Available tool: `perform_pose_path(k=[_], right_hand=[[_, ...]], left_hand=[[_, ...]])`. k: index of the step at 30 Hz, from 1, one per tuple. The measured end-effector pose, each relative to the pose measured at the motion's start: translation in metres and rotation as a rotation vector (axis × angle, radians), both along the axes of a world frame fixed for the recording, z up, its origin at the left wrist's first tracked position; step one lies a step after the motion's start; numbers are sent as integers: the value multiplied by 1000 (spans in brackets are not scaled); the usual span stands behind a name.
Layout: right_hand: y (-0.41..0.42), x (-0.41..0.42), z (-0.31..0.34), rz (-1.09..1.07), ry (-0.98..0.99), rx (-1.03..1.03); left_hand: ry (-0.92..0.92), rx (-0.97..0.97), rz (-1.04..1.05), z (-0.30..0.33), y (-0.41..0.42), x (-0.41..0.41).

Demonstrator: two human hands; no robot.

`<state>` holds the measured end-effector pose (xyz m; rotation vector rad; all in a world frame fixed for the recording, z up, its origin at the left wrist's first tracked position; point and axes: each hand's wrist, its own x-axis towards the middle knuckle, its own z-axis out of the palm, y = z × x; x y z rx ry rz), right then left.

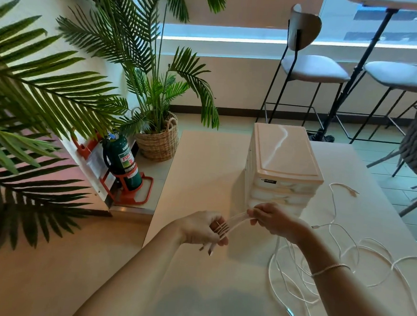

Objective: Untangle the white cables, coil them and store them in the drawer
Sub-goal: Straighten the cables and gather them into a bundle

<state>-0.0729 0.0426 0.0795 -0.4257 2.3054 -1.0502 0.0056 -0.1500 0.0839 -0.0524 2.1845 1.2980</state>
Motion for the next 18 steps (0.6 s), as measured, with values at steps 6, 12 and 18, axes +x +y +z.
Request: perform_pose_path(k=[6,12,18], right_hand=[[0,3,11,16,-56,-55],[1,2,16,23,-60,-47],[2,3,17,35,-91,-60]], left_hand=[[72,-31,30,-1,-3,-3],[100,-65,-1,3,0,-5],[75,-83,-46,0,4,-4]])
